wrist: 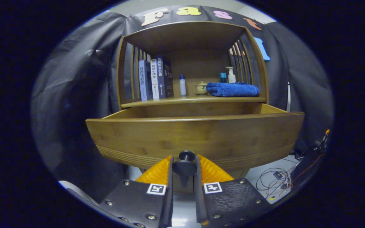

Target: Pull open the drawer, take out the items inside it, and place them on the countertop above the cabinet.

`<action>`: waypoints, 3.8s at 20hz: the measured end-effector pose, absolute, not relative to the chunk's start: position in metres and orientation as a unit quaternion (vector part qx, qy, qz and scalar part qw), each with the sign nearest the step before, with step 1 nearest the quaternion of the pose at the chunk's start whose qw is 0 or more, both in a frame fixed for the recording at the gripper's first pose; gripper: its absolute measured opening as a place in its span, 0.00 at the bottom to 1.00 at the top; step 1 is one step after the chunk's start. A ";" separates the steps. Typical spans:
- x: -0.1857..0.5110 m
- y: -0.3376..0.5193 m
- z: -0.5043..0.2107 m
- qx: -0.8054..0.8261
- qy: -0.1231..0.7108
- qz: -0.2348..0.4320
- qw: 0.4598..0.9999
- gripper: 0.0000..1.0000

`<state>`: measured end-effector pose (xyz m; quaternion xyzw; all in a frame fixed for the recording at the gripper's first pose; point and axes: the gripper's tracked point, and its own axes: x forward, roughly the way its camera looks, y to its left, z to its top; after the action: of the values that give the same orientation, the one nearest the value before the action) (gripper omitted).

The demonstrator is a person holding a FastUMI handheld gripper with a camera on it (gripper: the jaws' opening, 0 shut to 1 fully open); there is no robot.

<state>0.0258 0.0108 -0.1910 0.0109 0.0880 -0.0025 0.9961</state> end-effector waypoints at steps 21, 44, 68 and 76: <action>0.009 0.009 -0.128 0.091 0.124 -0.029 0.988 0.88; 0.149 0.000 -0.114 0.044 0.333 -0.024 0.942 0.92; 0.146 0.051 -0.079 0.036 0.185 0.044 0.981 0.16; 0.232 0.034 -0.038 0.095 0.218 0.007 0.971 0.16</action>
<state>0.2321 0.0338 -0.0379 0.0953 0.2180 0.0066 0.9713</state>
